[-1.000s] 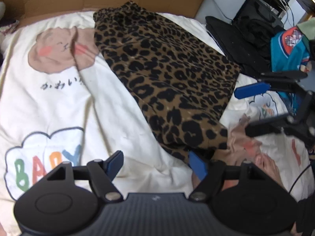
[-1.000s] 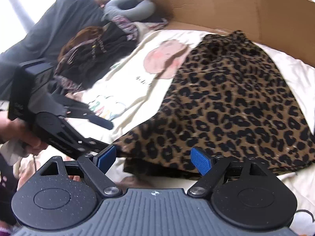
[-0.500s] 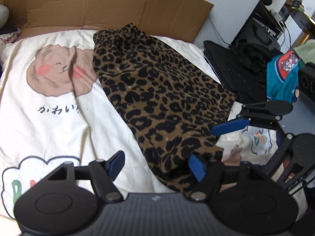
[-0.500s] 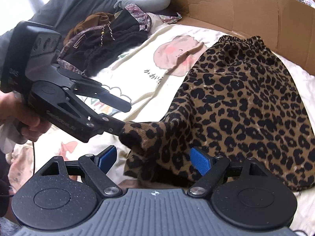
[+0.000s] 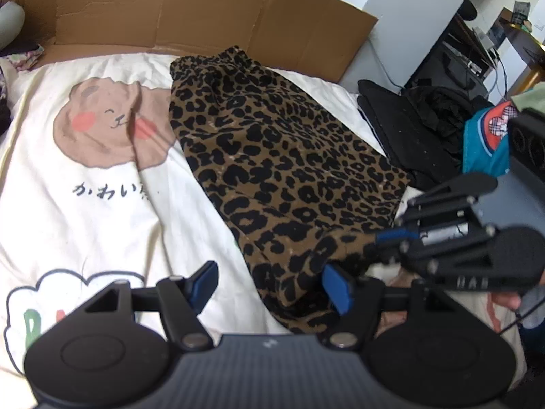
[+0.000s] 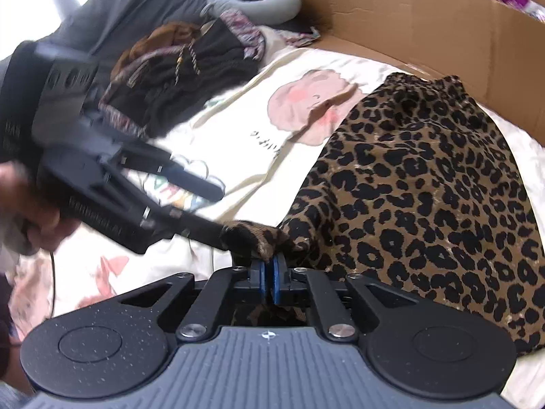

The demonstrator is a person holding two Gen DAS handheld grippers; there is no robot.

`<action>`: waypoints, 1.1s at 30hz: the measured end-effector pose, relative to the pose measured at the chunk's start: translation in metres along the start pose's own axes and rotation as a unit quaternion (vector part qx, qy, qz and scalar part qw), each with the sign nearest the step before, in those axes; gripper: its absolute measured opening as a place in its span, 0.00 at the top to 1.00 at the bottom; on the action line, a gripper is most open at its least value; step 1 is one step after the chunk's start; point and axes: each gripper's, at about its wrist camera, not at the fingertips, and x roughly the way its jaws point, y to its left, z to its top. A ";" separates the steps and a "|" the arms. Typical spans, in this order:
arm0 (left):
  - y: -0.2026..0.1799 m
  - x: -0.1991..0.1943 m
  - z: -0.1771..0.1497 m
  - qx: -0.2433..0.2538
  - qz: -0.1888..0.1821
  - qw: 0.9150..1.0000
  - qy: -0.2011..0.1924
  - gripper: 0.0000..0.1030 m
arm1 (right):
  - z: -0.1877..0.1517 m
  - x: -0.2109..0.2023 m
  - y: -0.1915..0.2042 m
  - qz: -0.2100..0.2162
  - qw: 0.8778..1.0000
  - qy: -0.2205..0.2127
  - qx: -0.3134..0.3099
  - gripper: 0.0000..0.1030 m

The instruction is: Fold clothes

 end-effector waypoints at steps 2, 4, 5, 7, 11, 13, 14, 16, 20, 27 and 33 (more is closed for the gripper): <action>-0.002 0.002 -0.003 0.001 -0.003 1.000 0.005 0.31 | 0.002 -0.003 -0.004 0.002 1.000 -0.005 0.011 0.98; -0.004 0.006 -0.005 0.002 -0.004 1.000 0.010 0.31 | 0.004 -0.006 -0.007 0.005 1.000 -0.008 0.022 0.98; -0.005 0.007 -0.005 0.002 -0.004 1.000 0.011 0.30 | 0.005 -0.007 -0.009 0.007 1.000 -0.010 0.027 0.98; -0.007 0.011 -0.005 -0.001 -0.004 1.000 0.010 0.29 | 0.008 -0.009 -0.011 0.012 0.999 -0.014 0.038 0.98; -0.010 0.024 -0.003 -0.013 -0.001 1.000 0.010 0.28 | 0.013 -0.012 -0.015 0.015 0.998 -0.023 0.053 0.98; -0.014 0.029 -0.002 -0.018 0.000 1.000 0.006 0.28 | 0.015 -0.013 -0.015 0.016 0.998 -0.026 0.054 0.98; -0.016 0.030 -0.001 -0.017 0.000 1.000 0.004 0.29 | 0.015 -0.013 -0.015 0.017 0.998 -0.027 0.055 0.98; -0.017 0.031 0.000 -0.015 0.005 1.000 0.001 0.35 | 0.016 -0.013 -0.015 0.018 0.998 -0.027 0.057 0.98; -0.015 0.027 0.002 -0.018 0.007 1.000 0.002 0.69 | 0.015 -0.014 -0.019 0.012 0.998 -0.027 0.061 0.98; -0.005 0.007 0.002 -0.024 0.011 1.000 0.009 0.90 | 0.013 -0.011 -0.019 0.010 0.998 -0.024 0.058 0.98; 0.004 -0.005 0.001 -0.023 0.036 0.999 0.016 0.91 | 0.010 -0.008 -0.015 0.015 0.998 -0.018 0.051 0.98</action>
